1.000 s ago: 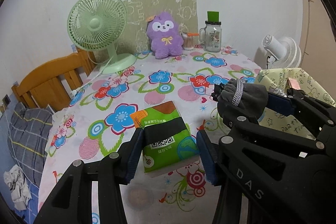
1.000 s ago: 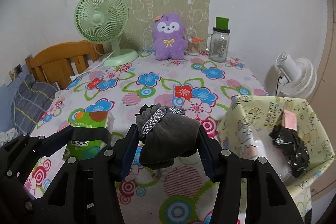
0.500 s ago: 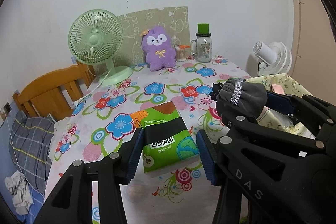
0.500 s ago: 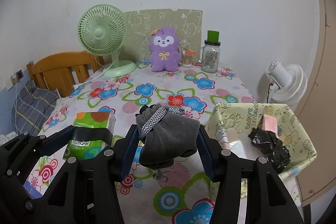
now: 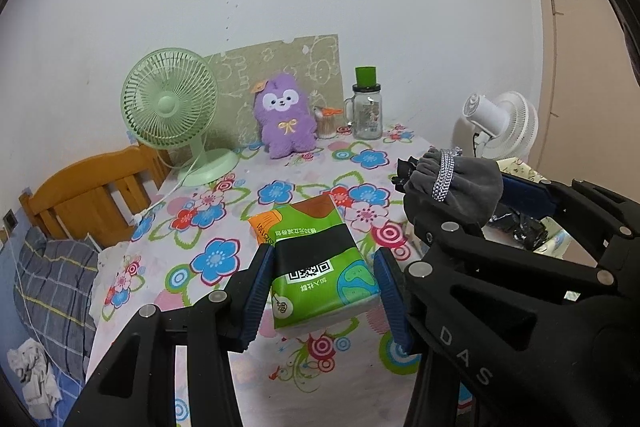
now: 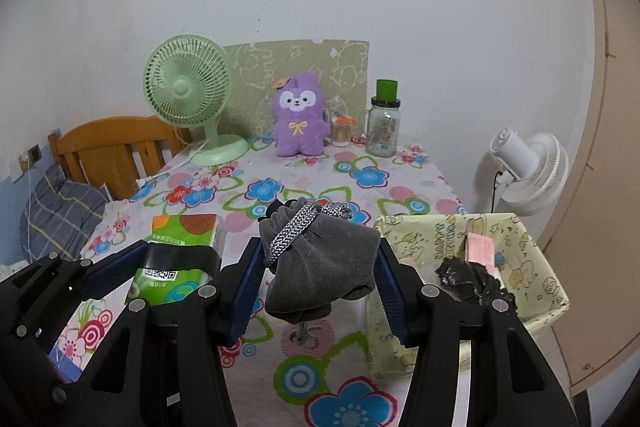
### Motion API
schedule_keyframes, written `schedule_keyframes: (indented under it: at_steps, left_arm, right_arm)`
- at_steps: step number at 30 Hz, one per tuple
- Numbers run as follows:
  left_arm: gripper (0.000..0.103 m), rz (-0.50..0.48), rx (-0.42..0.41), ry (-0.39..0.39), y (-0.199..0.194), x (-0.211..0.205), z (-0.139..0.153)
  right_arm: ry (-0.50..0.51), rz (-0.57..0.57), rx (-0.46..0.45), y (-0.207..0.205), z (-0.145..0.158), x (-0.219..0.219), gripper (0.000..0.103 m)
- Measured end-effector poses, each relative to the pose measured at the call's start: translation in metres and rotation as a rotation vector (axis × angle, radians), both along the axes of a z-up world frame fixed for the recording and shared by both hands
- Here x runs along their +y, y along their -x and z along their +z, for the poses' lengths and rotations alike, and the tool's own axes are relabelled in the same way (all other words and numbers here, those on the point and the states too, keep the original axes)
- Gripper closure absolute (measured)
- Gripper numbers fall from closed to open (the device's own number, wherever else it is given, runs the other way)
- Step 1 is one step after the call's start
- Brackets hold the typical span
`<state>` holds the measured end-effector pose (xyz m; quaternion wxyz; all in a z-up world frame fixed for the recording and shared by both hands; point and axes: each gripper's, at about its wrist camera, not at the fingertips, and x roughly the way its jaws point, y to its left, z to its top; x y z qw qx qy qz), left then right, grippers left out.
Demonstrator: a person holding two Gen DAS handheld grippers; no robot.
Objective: Organize soft objects
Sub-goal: 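Carry the grey glove and green tissue packet with both tools toward the yellow basket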
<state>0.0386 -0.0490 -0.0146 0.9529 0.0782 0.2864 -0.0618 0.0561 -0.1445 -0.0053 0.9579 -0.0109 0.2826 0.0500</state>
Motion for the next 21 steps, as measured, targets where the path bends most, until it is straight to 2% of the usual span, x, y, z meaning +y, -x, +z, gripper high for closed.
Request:
schedule_keyframes:
  at_steps: [21]
  left_arm:
    - [0.05,-0.083,-0.018,0.001,-0.009,-0.05,0.013]
  right_arm:
    - [0.018,-0.058,-0.029,-0.004,0.016,-0.045,0.045]
